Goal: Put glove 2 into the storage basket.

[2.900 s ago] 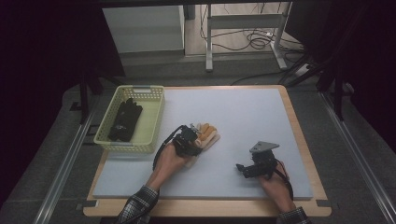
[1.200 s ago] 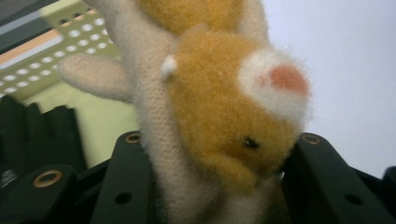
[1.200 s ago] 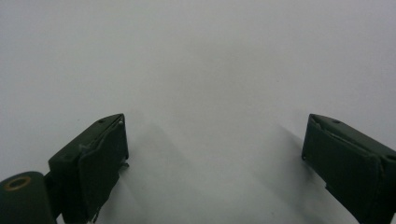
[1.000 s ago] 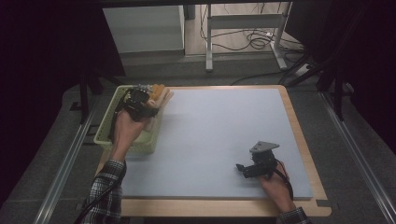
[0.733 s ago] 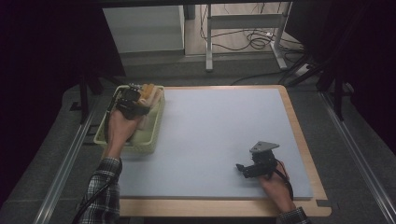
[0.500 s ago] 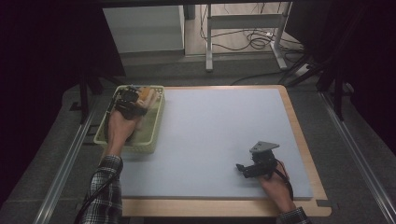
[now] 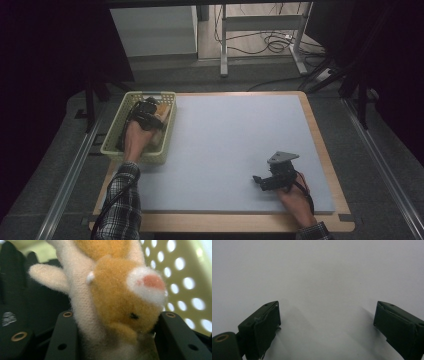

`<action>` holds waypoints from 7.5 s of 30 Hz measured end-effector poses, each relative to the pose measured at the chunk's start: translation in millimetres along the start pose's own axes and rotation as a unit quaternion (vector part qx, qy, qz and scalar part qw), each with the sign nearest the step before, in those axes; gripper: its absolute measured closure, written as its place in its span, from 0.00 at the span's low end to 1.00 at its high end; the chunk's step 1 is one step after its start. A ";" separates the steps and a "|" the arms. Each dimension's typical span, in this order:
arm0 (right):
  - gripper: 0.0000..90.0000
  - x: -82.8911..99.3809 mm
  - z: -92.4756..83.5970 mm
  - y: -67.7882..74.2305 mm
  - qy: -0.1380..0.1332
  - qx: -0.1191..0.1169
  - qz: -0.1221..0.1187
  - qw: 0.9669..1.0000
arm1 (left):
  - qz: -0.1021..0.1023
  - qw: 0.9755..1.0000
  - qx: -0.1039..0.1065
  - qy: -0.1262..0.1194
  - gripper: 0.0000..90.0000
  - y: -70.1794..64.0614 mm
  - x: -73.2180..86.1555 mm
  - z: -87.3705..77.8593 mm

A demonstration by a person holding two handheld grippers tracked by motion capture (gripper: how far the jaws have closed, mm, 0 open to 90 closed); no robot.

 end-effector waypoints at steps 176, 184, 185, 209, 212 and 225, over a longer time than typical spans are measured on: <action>0.08 0.0 -0.2 0.0 0.001 0.001 -0.001 1.000 | 0.094 0.968 0.114 -0.203 0.04 -45.4 86.1 -87.5; 0.08 0.1 -0.2 0.2 0.002 0.001 0.000 1.000 | 0.107 0.965 0.123 -0.206 0.05 -58.4 88.2 -82.4; 0.08 0.1 -0.2 0.2 0.002 0.001 0.000 1.000 | 0.109 0.965 0.123 -0.206 0.05 -60.2 88.3 -81.7; 0.08 0.1 -0.4 0.4 0.002 0.000 0.001 1.000 | 0.156 0.952 0.153 -0.216 0.05 -113.3 87.8 -71.0; 0.08 0.1 -0.4 0.3 0.002 0.001 0.000 1.000 | 0.164 0.949 0.159 -0.217 0.05 -123.2 87.6 -69.8; 0.08 0.0 -0.4 0.4 0.002 0.001 0.000 1.000 | 0.190 0.941 0.176 -0.217 0.05 -153.7 90.6 -58.0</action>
Point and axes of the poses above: each handheld gripper's, and its own axes: z roughly forward along the jaws, x roughly out of its underside, y roughly to its left, the point moved 4 cm from there along z, roughly forward along the jaws, and after that the axes turned 10 degrees about y, right-handed, at the moved point
